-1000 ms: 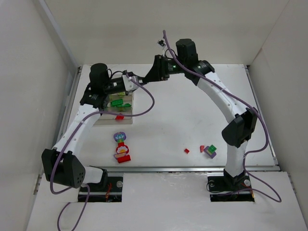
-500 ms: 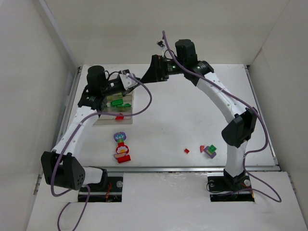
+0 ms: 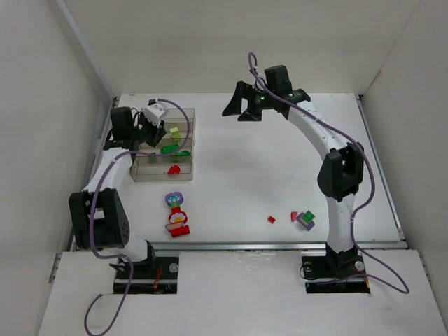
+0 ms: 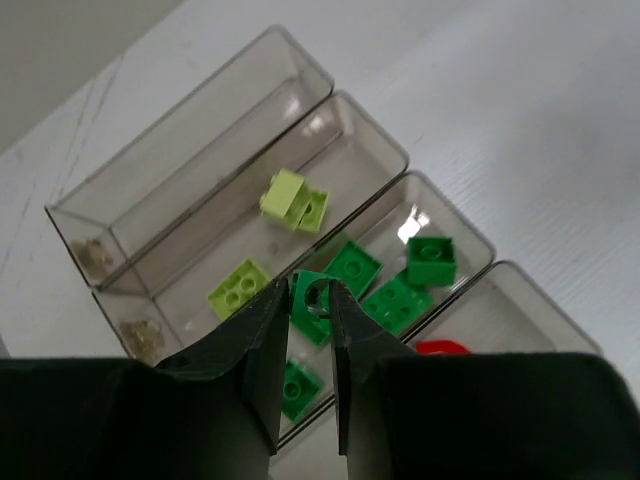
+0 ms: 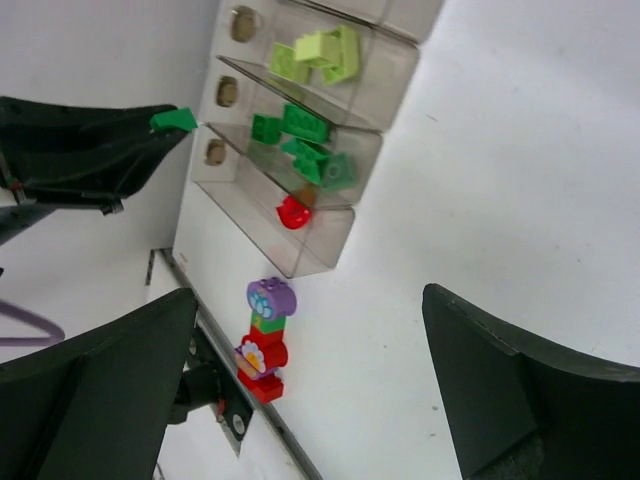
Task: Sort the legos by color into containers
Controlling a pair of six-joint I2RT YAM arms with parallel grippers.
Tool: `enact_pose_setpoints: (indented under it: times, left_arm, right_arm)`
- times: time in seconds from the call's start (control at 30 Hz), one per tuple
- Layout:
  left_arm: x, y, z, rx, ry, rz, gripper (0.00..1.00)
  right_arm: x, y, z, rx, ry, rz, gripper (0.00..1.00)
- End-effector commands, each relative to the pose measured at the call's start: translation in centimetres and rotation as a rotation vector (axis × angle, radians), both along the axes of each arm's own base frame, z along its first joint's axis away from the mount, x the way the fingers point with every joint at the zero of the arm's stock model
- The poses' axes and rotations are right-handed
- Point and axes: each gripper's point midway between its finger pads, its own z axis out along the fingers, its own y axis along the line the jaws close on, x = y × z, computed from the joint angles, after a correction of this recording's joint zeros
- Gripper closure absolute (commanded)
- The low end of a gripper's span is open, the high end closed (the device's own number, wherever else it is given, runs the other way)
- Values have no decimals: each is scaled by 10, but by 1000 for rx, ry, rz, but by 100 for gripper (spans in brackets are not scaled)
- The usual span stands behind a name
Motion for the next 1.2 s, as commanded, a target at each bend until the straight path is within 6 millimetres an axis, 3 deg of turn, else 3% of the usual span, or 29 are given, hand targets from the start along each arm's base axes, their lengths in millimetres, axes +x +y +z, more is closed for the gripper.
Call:
enact_pose_setpoints:
  times: [0.0, 0.17, 0.27, 0.37, 0.4, 0.43, 0.47, 0.6, 0.63, 0.67, 0.7, 0.73, 0.8, 0.83, 0.87, 0.93, 0.97, 1.07, 1.1, 1.17]
  left_arm:
    - [4, 25, -25, 81, 19, 43, 100]
    - [6, 51, -63, 224, 39, 47, 100]
    - [6, 55, -79, 257, 72, 40, 98]
    - [8, 60, -77, 269, 56, 43, 78]
    - [10, 62, -76, 276, 47, 52, 67]
    - [10, 62, -76, 276, 47, 52, 44]
    - [10, 62, -76, 276, 47, 52, 35]
    - [6, 63, -74, 272, 63, 65, 22]
    - [6, 62, -72, 257, 71, 75, 22]
    - [8, 65, -63, 260, 57, 101, 21]
    - [8, 67, -63, 253, 66, 120, 21]
    - [10, 70, -52, 247, 49, 149, 21]
    - [16, 81, -34, 225, 39, 254, 20]
    - [18, 79, -24, 222, 24, 279, 20]
    - [20, 75, -14, 223, 6, 295, 20]
    - [23, 76, 0, 244, -28, 334, 20]
    - [21, 71, 8, 235, -44, 338, 20]
    - [13, 47, 11, 212, -49, 299, 20]
    - [8, 33, 18, 208, -72, 270, 20]
    - [-2, 19, 11, 209, -62, 236, 20]
  right_arm:
    - [5, 1, 10, -33, -51, -5, 0]
    - [14, -3, 2, -57, -41, -25, 0]
    - [14, -5, 0, -66, -33, -32, 0]
    - [10, -9, -3, -94, -23, -35, 0]
    - [7, -13, -2, -114, -22, -40, 0]
    - [7, -16, -5, -130, -24, -42, 0]
    - [5, -20, -4, -145, -22, -58, 0]
    - [-9, -40, -7, -233, 13, -115, 0]
    - [-17, -55, -21, -286, 68, -144, 0]
    - [-25, -66, -14, -318, 66, -176, 0]
    - [-23, -88, -20, -394, 75, -263, 0]
    - [-36, -102, -37, -461, 118, -290, 0]
    - [-60, -137, -37, -552, 185, -404, 0]
    - [-65, -159, -43, -637, 198, -483, 0]
    - [-87, -174, -61, -713, 279, -506, 0]
    - [-107, -197, -70, -768, 353, -610, 0]
    - [-125, -206, -88, -821, 420, -624, 0]
    - [-156, -224, -97, -856, 503, -696, 0]
    - [-168, -228, -109, -870, 527, -696, 0]
    - [-186, -228, -106, -837, 544, -685, 0]
